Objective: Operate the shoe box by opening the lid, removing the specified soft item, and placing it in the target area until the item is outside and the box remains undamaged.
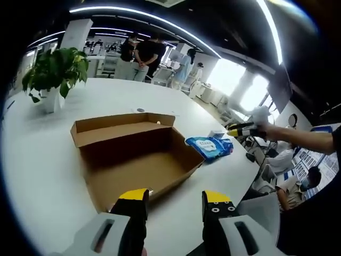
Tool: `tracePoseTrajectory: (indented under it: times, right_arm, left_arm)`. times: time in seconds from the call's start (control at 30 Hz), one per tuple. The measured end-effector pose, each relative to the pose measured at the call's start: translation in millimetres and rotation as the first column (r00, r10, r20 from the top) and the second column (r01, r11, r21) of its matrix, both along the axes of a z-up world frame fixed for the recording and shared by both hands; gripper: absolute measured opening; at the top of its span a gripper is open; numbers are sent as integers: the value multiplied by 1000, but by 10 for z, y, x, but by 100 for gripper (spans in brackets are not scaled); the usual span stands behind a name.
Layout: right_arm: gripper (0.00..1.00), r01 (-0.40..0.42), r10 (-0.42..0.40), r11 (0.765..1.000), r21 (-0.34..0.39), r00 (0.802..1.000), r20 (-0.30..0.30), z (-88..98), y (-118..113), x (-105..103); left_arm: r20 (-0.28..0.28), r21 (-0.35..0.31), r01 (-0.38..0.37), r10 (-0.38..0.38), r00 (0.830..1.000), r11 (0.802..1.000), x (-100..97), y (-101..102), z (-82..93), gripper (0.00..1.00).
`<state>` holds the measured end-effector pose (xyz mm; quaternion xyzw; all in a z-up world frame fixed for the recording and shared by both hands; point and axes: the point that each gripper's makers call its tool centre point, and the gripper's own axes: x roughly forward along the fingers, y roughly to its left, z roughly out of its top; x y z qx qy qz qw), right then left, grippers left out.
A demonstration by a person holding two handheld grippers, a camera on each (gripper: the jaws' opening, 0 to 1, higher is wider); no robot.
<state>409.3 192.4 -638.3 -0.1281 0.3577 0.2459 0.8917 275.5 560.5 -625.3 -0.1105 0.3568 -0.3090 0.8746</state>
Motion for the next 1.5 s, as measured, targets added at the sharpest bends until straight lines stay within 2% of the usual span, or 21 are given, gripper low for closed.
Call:
tracePoseTrajectory:
  times: [0.17,0.3,0.5,0.87,1.13,1.37,1.5]
  right_arm:
    - [29,48,-54,994,103,997,56,217,144,10]
    - [30,67,-81,983,173,993,80,305,265,-72]
    - [32,88,-109,969,233,991,83,266,452,-272]
    - [37,79,-108,952,297,990,85,200,804,-605]
    - [39,42,-68,951,307,995,76,104,1051,-833]
    - [40,35,-51,950,309,998,45,-62,1078,-1004]
    - [40,37,-49,950,311,998,31,-131,1113,-1098]
  left_arm:
    - [-8,0,3,-3,1000,1000,2,-25,-18,40]
    - [-10,10,10,-10,1000,1000,-6,-47,-36,40]
    - [-25,18,14,-13,1000,1000,-31,-46,-121,40]
    - [-35,46,21,-20,999,999,-25,-2,-238,40]
    - [-29,58,14,-12,1000,998,111,73,-236,40]
    - [-24,78,18,-16,1000,997,237,144,-265,40]
    - [-18,111,34,-32,999,993,348,213,-282,40]
